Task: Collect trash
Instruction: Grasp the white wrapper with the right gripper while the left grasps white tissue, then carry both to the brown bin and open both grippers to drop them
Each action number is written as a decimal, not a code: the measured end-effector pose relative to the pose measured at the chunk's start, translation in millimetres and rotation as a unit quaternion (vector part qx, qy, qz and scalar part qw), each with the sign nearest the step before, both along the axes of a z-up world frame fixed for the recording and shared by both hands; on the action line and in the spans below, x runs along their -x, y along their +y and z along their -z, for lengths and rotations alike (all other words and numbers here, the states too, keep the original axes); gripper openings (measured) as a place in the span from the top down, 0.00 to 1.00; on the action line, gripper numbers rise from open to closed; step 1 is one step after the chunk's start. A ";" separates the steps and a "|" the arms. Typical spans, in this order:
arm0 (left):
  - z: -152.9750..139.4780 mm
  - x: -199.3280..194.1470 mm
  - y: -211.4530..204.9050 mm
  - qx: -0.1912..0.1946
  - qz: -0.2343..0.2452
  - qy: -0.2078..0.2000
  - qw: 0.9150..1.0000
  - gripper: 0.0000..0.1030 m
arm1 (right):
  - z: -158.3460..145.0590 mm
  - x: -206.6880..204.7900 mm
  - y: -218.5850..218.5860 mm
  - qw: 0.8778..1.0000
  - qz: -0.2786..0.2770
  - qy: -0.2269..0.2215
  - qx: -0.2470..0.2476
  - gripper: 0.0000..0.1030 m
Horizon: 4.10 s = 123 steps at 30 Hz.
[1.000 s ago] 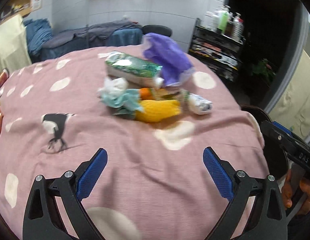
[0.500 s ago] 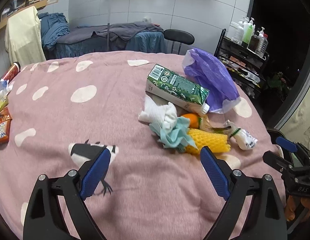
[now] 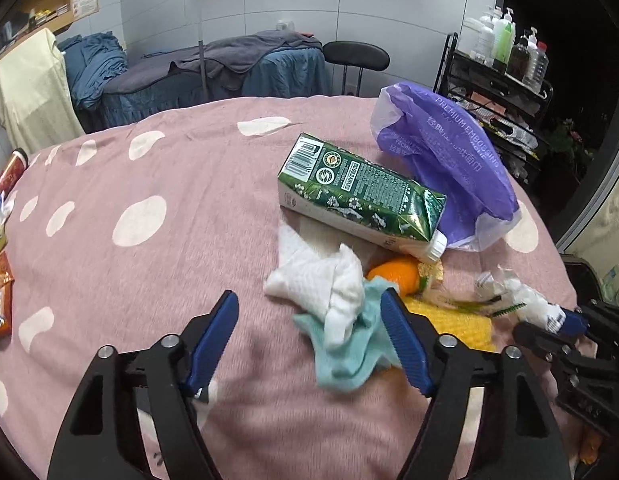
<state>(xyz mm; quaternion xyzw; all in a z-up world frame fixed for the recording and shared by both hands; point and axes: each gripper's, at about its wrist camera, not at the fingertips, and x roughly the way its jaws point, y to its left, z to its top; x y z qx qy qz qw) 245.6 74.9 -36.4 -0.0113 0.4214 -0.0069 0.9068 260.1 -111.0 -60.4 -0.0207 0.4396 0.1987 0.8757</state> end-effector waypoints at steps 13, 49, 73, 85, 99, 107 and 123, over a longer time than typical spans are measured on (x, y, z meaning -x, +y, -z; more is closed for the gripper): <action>-10.6 7.2 11.5 0.062 -0.027 -0.027 0.997 0.70 | -19.3 23.8 -22.9 0.997 0.023 -0.057 -0.046 0.76; -62.5 123.8 -103.8 0.121 0.104 -0.120 0.980 0.70 | -26.0 125.0 -176.0 0.958 0.227 -0.140 -0.101 0.76; -42.1 120.0 -185.0 0.093 0.204 -0.082 0.971 0.70 | 51.0 119.3 -243.1 0.939 0.342 -0.016 -0.040 0.76; -29.2 113.4 -213.9 0.091 0.233 -0.053 0.967 0.70 | 59.6 124.9 -250.6 0.930 0.365 -0.016 -0.036 0.21; -11.4 100.0 -257.5 0.079 0.277 -0.017 0.957 0.70 | 38.8 139.0 -279.8 0.901 0.427 -0.057 -0.051 0.09; -4.7 90.4 -279.9 0.065 0.290 -0.005 0.955 0.70 | 31.0 149.4 -298.3 0.879 0.466 -0.080 -0.058 0.08; 17.9 79.5 -310.2 0.038 0.313 0.032 0.948 0.63 | 26.4 164.5 -325.9 0.849 0.514 -0.093 -0.084 0.07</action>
